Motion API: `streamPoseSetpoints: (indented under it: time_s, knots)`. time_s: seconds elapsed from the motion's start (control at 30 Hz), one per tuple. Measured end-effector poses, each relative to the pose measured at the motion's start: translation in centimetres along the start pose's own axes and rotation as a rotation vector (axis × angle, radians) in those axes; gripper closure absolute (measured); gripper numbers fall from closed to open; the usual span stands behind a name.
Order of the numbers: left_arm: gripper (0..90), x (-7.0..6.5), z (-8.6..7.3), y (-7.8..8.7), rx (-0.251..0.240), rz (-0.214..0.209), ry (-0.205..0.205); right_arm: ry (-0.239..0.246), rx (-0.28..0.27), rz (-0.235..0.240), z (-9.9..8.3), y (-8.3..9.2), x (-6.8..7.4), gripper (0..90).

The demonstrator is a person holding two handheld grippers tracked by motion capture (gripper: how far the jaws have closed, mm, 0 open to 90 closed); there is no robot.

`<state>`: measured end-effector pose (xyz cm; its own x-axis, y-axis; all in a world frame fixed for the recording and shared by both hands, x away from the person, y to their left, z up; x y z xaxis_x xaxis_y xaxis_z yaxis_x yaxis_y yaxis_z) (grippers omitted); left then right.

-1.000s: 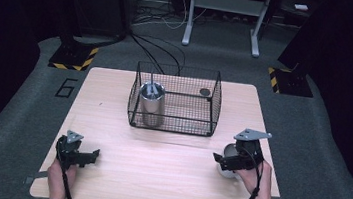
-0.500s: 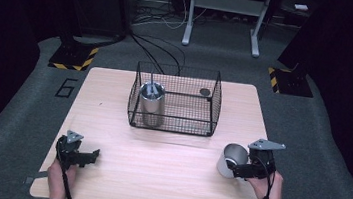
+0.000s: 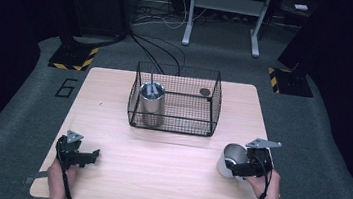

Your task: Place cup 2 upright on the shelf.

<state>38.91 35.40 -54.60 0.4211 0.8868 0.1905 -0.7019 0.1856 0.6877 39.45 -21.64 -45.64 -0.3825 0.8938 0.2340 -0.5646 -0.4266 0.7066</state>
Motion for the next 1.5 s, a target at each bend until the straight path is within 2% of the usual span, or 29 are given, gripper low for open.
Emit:
streamPoseSetpoints:
  time_s: [0.13, 0.23, 0.4, 0.6, 0.67, 0.7, 0.77, 1.0, 1.07, 1.1, 1.17, 1.23, 1.5]
  knots:
    - [0.6, 0.0, 0.0, 0.0, 0.000, 0.000, 0.000, 0.019, 0.012, -0.002, 0.1, -0.5, 0.1, 0.2]
    - [0.6, 0.0, 0.0, 0.0, -0.004, 0.005, 0.001, 0.011, 0.027, -0.011, 0.0, -0.8, 0.2, 4.4]
    - [0.6, 0.0, 0.0, 0.0, 0.000, 0.000, 0.000, 0.033, 0.014, -0.020, -0.1, -0.8, 0.2, 5.3]
    - [0.6, 0.0, 0.0, 0.0, -0.006, 0.006, 0.001, 0.039, 0.022, -0.031, -0.1, -0.7, 0.3, 5.5]
    - [0.6, 0.0, 0.0, 0.0, -0.006, 0.005, 0.001, 0.027, 0.010, -0.036, 0.0, -0.8, 0.6, 5.5]
    - [0.6, 0.0, 0.0, 0.0, -0.006, 0.005, 0.001, 0.045, 0.016, -0.027, 0.0, -0.7, 0.6, 5.5]
    - [0.6, 0.0, 0.0, 0.0, -0.006, 0.005, 0.001, 0.036, 0.011, -0.025, 0.1, -0.7, 0.8, 5.6]
    - [0.6, 0.0, 0.0, 0.0, -0.001, 0.001, -0.001, 0.064, -0.001, -0.003, 0.9, -0.4, 1.9, 5.6]
    - [0.6, 0.0, 0.0, 0.0, -0.006, 0.005, 0.001, 0.055, -0.009, -0.008, 1.1, -0.4, 2.1, 5.6]
    - [0.6, 0.0, 0.0, 0.0, -0.006, 0.005, 0.001, 0.077, -0.005, -0.005, 1.3, -0.3, 2.3, 5.6]
    - [0.6, 0.0, 0.0, 0.0, -0.006, 0.005, 0.001, 0.071, -0.005, -0.004, 1.4, -0.3, 2.5, 5.6]
    - [0.6, 0.0, 0.0, 0.0, -0.006, 0.005, 0.001, 0.088, -0.003, 0.002, 1.9, -0.2, 2.8, 5.6]
    - [0.6, 0.0, 0.0, 0.0, -0.004, 0.005, 0.001, 0.086, -0.017, 0.019, 2.7, -0.1, 3.6, 5.6]
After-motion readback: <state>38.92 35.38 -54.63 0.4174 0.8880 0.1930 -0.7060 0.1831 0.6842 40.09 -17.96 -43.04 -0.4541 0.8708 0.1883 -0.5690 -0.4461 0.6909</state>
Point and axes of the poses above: each handheld gripper's, and its own axes: y roughly backward along the jaws, z roughly out of its top, x roughly to its left, the point moved 2 cm from there along -y, roughly forward along the jaws, and after that the axes turned 15 degrees about -y, right-handed, at the moved point
